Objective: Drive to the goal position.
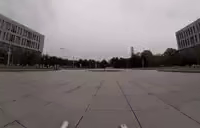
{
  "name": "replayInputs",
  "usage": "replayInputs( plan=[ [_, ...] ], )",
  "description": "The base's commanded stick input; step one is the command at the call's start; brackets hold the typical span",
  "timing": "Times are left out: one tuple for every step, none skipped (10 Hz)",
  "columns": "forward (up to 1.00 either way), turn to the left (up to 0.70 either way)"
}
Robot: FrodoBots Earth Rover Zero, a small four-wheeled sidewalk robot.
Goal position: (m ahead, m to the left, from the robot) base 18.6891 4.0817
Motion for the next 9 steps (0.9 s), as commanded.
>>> replayInputs(
  plan=[
    [0.7,-0.04],
    [0.7,-0.33],
    [0.7,-0.05],
    [0.7,0.0],
    [0.7,0.0],
    [0.7,0.0],
    [0.7,0.0],
    [0.7,0.0],
    [0.7,0.0]
  ],
)
